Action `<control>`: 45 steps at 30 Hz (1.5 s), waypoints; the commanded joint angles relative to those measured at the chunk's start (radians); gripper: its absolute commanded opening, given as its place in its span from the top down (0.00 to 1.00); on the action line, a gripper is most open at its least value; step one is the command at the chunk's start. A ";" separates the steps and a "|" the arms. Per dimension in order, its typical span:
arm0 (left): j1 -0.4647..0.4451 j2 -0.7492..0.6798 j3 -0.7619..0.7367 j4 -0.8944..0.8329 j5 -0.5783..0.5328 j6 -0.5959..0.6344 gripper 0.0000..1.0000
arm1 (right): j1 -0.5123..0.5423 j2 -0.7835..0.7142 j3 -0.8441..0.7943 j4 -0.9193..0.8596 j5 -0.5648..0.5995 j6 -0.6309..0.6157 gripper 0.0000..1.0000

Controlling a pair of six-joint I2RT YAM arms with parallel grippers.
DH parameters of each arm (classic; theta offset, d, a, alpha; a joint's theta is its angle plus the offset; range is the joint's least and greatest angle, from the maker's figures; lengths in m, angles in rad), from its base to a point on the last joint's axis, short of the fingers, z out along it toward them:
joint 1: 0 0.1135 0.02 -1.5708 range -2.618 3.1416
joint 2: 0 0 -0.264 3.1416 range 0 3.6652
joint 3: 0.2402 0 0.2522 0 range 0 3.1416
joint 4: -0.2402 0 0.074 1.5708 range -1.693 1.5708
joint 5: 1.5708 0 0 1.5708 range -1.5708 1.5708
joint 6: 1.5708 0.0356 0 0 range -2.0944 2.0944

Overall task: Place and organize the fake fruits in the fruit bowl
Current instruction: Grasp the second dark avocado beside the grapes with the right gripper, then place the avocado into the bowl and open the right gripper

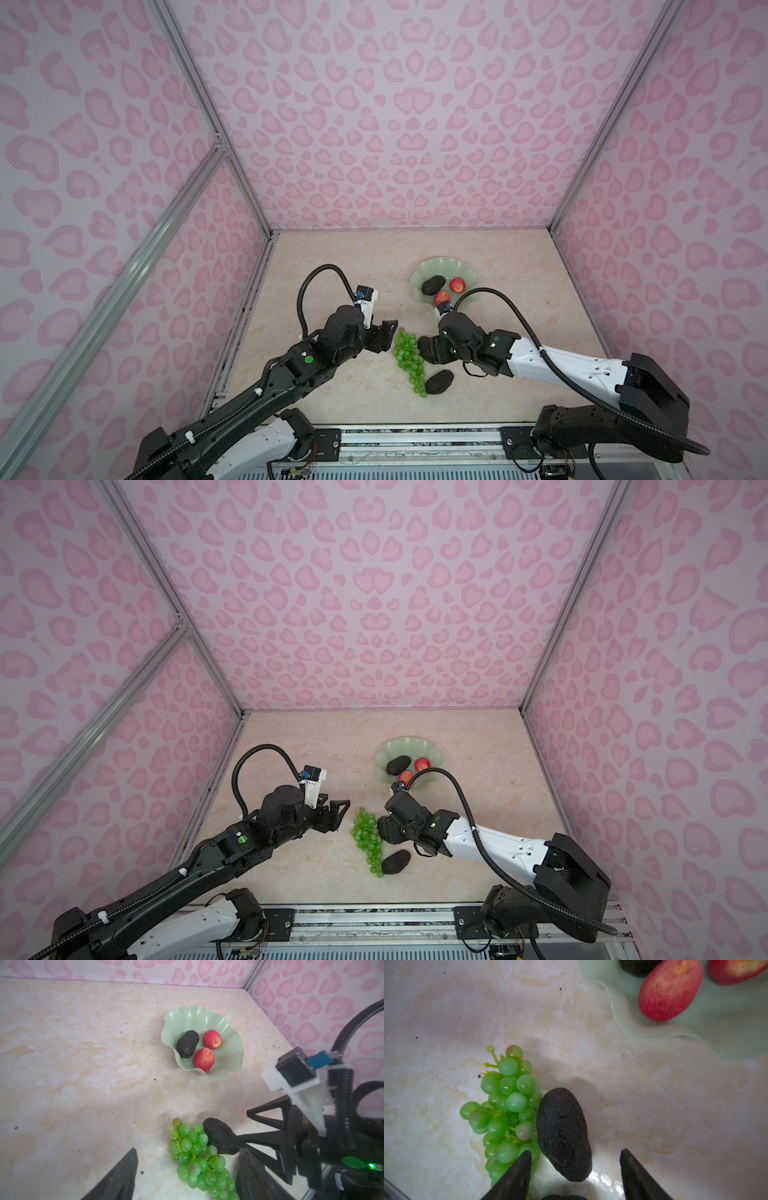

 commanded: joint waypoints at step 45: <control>0.003 -0.093 -0.032 -0.001 -0.038 0.022 0.09 | -0.362 0.040 0.313 -0.055 0.078 -0.247 0.68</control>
